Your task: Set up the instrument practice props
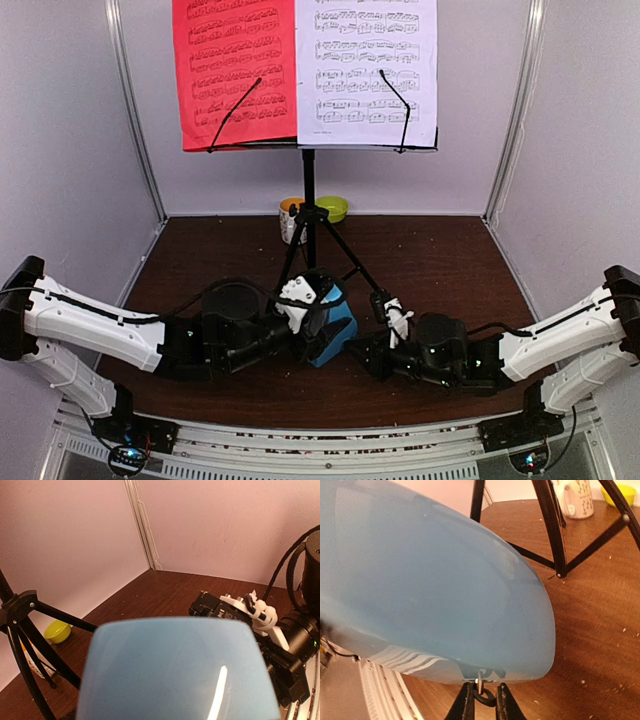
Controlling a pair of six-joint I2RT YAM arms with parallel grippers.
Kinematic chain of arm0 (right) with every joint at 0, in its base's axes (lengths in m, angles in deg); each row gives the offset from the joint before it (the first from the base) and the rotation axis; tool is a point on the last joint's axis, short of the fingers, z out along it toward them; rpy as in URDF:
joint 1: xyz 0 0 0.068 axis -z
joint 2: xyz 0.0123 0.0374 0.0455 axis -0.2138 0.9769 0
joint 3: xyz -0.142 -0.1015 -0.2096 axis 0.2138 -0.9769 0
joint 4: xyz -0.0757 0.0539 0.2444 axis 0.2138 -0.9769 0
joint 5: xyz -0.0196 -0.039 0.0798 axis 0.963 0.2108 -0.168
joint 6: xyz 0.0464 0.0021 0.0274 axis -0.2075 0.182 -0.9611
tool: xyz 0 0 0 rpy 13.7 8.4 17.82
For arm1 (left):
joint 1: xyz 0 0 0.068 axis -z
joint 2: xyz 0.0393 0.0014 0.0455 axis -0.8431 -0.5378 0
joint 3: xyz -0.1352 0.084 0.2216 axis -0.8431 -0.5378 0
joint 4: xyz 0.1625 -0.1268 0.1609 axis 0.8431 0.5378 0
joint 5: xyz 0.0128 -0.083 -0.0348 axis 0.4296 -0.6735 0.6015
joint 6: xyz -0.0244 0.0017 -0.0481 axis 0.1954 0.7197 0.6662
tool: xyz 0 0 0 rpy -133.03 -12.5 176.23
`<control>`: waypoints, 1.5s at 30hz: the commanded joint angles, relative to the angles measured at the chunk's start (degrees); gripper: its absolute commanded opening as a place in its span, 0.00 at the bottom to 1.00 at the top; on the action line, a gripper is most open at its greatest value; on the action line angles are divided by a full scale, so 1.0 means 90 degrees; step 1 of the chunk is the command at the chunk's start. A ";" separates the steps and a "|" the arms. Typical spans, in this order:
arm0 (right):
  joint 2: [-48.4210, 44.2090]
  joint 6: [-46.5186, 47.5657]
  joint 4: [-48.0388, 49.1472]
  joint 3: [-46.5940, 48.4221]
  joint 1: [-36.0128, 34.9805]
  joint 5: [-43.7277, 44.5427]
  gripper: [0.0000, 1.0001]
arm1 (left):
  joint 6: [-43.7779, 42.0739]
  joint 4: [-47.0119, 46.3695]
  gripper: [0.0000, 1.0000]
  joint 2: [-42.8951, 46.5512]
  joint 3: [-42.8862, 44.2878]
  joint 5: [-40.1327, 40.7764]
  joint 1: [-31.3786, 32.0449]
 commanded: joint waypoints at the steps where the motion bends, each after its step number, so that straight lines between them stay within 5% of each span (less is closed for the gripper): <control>1: -0.0115 -0.0015 -0.0307 0.0111 -0.0020 0.0579 0.11 | -0.0113 -0.0828 0.15 0.0345 0.0342 -0.0105 0.0036; 8: -0.0264 -0.0030 -0.0297 0.0047 -0.0013 0.0697 0.00 | -0.0108 -0.0840 0.14 0.0339 0.0332 -0.0104 0.0045; 18: -0.0528 -0.0523 0.0451 -0.0338 0.0144 0.0472 0.00 | -0.0152 -0.1266 0.14 0.0454 0.0048 -0.0170 0.0056; 33: -0.1162 -0.2603 0.2612 -0.1021 0.0787 0.0092 0.00 | -0.1338 -0.2917 0.14 0.0512 -0.0672 -0.0679 0.0397; 41: -0.0697 -0.2928 0.3128 -0.1233 0.0845 -0.0281 0.00 | -0.0966 -0.2316 0.15 0.0422 -0.0368 -0.0251 0.0371; 45: -0.0755 -0.2311 0.2484 -0.1294 0.0778 -0.0630 0.24 | -0.0322 -0.1384 0.15 0.0311 -0.0071 -0.0141 0.0097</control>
